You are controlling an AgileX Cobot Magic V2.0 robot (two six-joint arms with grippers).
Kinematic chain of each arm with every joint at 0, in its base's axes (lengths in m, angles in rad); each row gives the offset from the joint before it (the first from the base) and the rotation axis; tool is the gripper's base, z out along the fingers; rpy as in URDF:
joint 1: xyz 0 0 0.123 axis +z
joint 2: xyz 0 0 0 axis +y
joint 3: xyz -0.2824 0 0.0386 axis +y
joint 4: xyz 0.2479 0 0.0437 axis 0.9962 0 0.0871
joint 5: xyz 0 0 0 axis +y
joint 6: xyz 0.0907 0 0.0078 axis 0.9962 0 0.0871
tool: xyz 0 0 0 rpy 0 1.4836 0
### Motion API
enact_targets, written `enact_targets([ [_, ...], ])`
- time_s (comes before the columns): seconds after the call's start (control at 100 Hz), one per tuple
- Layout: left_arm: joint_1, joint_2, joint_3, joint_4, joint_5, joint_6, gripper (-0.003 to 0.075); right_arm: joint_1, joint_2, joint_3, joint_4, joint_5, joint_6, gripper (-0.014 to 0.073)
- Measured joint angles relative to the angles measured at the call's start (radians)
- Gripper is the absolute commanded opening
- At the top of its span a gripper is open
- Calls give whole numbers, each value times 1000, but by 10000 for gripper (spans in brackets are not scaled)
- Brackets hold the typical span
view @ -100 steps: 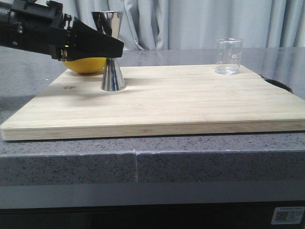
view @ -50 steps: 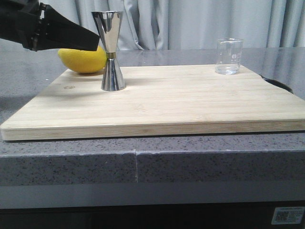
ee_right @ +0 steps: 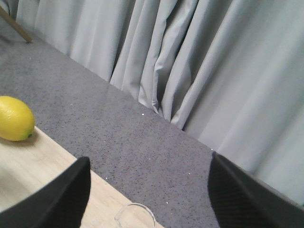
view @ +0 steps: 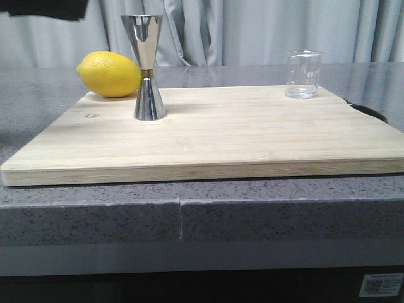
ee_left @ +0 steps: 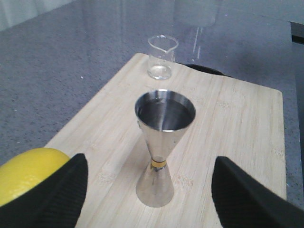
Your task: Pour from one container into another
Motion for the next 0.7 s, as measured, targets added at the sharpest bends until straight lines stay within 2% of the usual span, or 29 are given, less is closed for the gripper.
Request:
enact_targets([
  [0.16, 60, -113, 0, -31, -1, -43, 504, 0, 0, 0, 81, 79, 0, 474],
  [0.28, 98, -216, 0, -76, -84, -69, 504, 0, 0, 0, 136, 197, 0, 474],
  [0.37, 116, -299, 0, -90, -211, -91, 504, -2, 0, 0, 153, 265, 0, 474],
  [0.54, 122, -443, 0, -107, -549, -177, 504, -2, 0, -2, 165, 305, 0, 474],
  [0.7, 122, -545, 24, -123, -741, -239, 504, -2, -13, -22, 169, 379, 0, 474],
])
